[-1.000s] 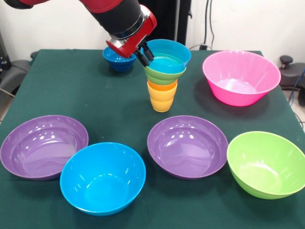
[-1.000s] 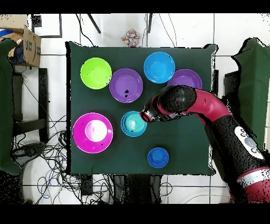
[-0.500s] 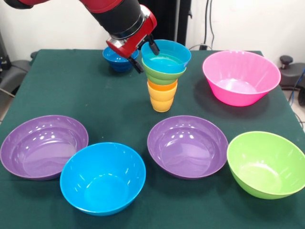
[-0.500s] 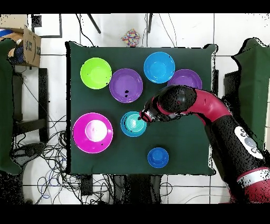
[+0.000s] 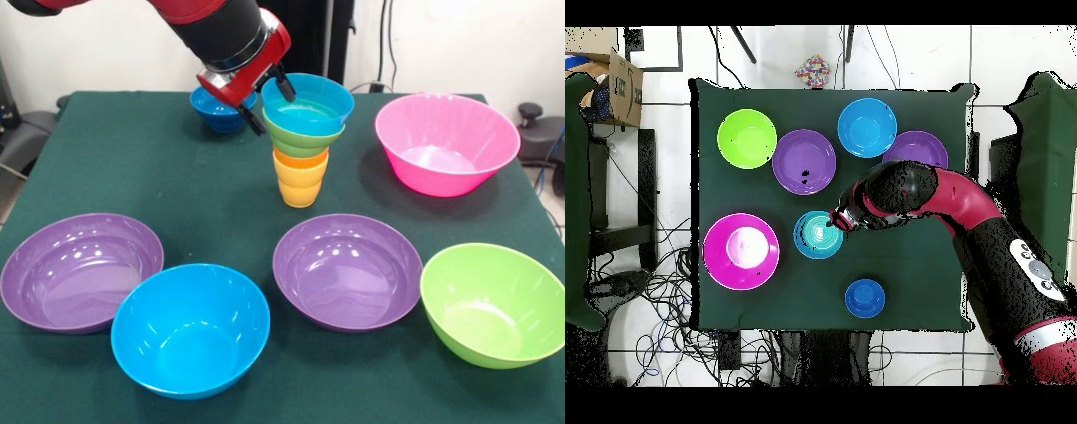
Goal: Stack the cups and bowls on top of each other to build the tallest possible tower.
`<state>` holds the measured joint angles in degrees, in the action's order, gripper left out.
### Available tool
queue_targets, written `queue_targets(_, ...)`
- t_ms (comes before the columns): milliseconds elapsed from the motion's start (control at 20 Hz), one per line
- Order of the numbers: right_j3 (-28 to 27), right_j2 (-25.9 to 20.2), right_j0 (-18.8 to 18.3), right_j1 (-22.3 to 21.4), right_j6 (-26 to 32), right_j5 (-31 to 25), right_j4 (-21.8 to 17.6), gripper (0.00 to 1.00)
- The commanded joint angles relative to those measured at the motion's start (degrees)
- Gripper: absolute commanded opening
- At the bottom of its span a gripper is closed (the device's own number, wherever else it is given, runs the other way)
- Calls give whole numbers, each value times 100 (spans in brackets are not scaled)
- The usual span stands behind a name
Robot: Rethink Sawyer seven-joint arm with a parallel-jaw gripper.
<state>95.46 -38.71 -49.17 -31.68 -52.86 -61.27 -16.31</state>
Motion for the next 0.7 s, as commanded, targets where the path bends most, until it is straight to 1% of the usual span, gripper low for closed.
queue_targets(50,-18,-36,76,-96,-406,448,42,100)
queue_targets(350,-104,-156,122,-279,-450,434,178,100)
queue_targets(700,-324,-137,242,-455,-564,313,277,100)
